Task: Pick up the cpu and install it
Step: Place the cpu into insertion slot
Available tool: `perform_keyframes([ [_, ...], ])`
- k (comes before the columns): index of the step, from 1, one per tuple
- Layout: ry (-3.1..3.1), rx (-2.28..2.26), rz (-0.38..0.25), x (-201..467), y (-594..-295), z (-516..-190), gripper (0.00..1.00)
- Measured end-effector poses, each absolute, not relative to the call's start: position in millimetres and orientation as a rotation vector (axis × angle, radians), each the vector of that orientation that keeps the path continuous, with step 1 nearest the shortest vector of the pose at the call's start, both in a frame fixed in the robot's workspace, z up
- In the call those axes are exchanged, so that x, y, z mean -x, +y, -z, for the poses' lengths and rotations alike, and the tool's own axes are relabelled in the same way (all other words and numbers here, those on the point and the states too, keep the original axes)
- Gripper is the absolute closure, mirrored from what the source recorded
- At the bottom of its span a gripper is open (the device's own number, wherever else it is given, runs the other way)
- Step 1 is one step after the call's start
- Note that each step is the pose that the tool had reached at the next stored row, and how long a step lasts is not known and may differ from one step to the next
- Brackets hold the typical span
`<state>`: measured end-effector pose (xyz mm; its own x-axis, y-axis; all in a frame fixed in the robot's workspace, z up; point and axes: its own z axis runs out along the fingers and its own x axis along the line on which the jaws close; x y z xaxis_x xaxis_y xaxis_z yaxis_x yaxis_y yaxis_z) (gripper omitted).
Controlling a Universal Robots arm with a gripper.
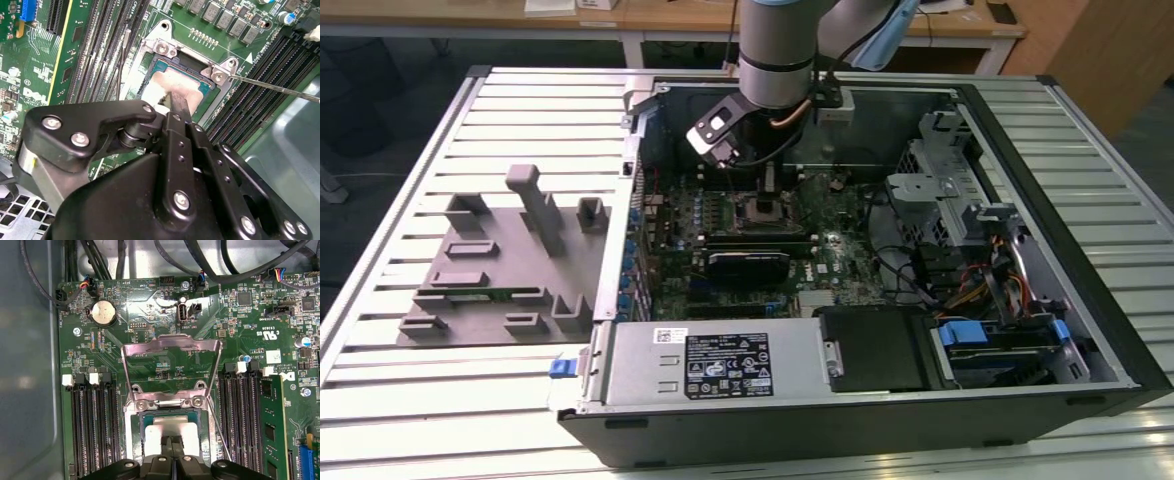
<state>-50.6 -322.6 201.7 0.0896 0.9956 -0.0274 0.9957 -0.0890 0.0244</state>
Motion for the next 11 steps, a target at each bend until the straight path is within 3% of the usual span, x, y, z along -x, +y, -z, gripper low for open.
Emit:
perform_keyframes([
  [11, 2.141, -2.249, 0.005, 50.6, -323.0, -199.1, 0.89],
])
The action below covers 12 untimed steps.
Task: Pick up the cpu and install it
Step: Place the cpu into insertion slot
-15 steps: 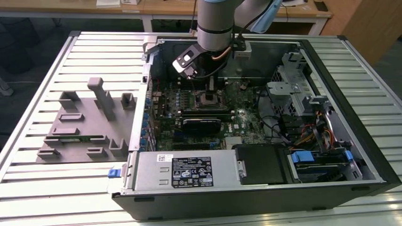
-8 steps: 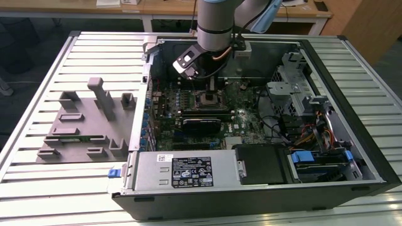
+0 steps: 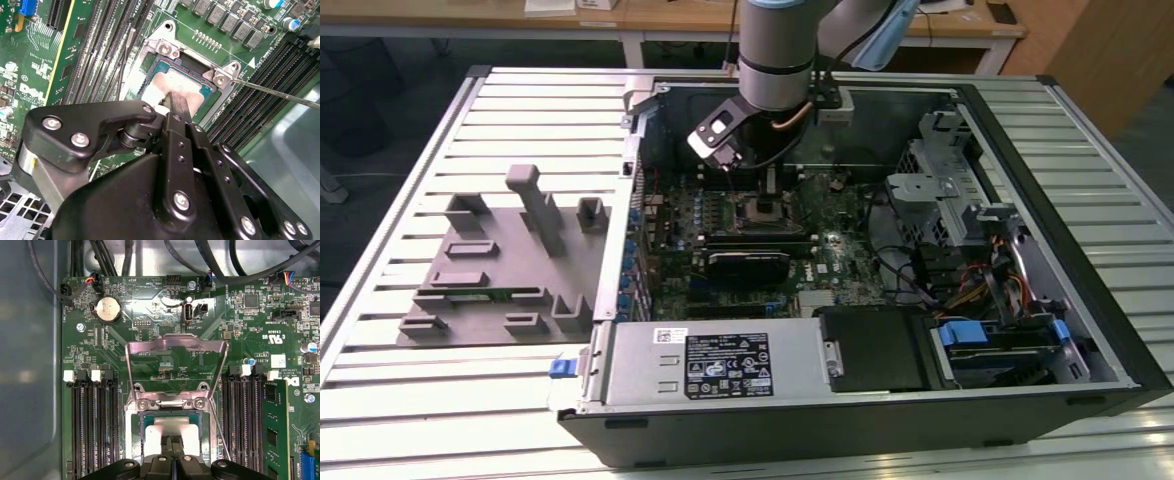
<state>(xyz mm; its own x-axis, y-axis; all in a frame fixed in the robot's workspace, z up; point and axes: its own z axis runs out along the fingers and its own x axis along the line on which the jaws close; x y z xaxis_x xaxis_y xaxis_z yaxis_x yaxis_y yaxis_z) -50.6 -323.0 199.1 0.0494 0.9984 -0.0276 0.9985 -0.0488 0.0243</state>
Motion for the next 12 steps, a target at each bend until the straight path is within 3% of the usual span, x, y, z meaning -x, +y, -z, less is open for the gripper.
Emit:
perform_keyframes([
  [12, 2.141, -2.249, 0.004, 50.6, -322.9, -197.7, 0.89],
])
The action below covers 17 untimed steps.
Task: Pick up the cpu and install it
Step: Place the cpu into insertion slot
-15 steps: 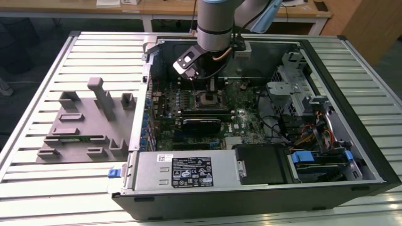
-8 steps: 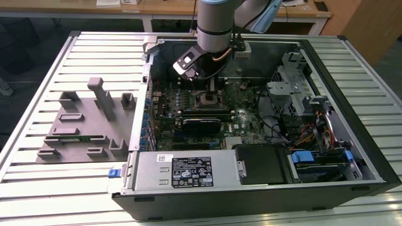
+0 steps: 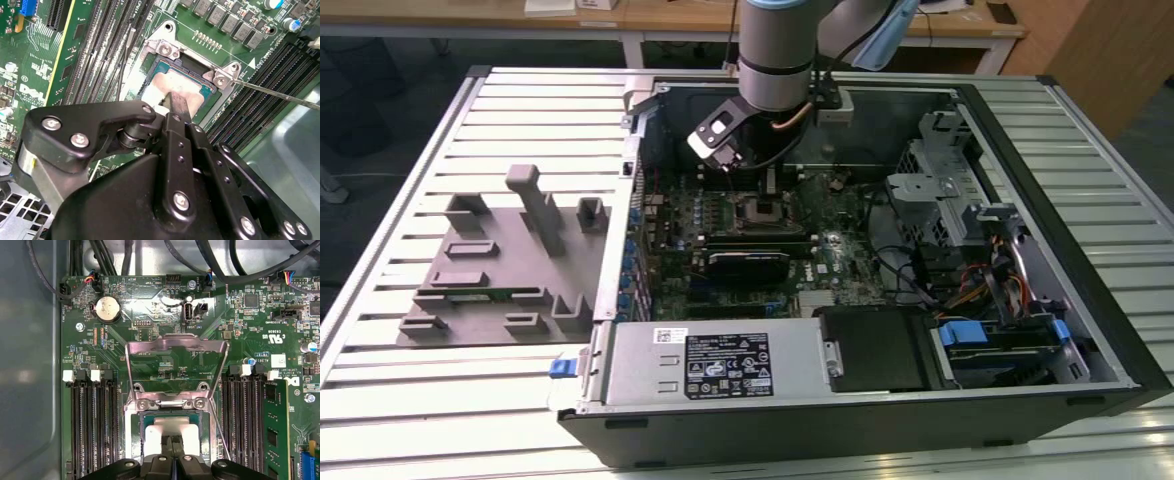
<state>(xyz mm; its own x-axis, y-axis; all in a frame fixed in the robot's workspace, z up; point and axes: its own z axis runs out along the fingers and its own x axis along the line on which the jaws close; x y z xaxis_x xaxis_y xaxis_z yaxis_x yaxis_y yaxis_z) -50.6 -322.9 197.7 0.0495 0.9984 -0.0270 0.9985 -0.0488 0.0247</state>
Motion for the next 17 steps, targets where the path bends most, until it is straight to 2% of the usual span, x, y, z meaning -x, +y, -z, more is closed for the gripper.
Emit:
perform_keyframes([
  [17, 2.141, -2.248, 0.006, 51, -323, -245, 0.89],
])
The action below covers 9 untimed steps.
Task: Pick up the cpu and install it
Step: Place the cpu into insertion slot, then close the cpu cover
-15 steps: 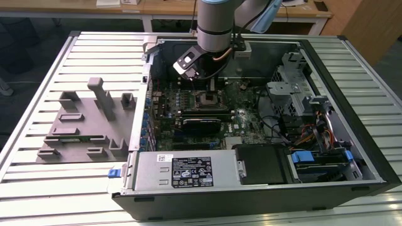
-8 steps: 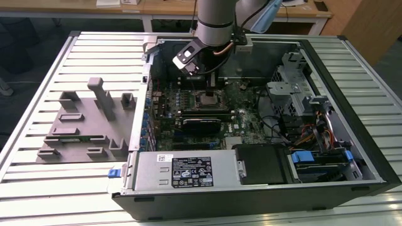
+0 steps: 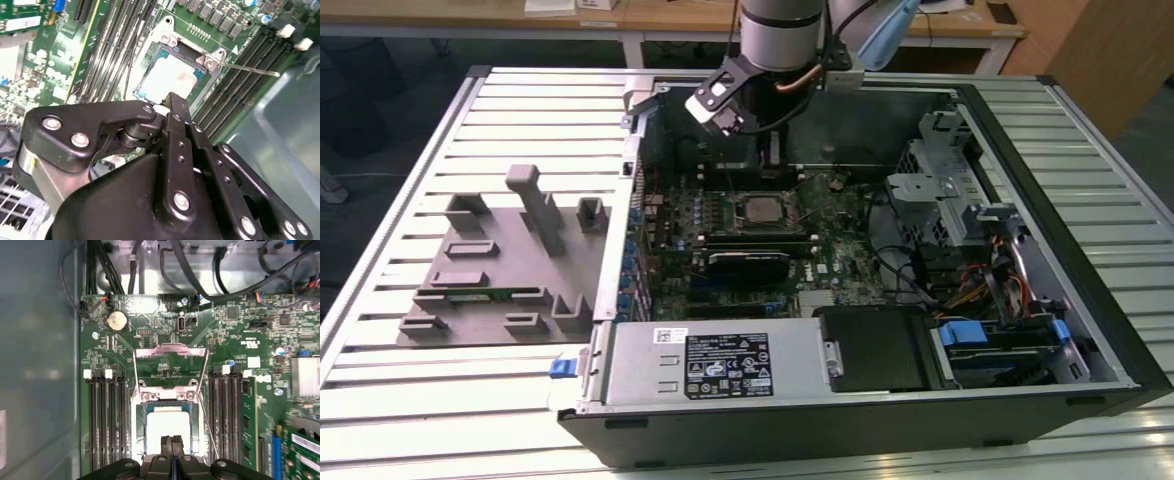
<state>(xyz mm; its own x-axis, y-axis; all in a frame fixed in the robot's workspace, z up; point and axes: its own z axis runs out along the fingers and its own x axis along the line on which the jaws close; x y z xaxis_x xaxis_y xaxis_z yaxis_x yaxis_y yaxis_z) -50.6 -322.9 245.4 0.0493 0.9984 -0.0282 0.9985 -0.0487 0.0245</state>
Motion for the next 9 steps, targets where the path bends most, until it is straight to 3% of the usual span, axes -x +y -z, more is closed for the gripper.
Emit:
perform_keyframes([
  [9, 2.139, -2.247, 0.009, 50.6, -322.9, -250.0, 0.89],
])
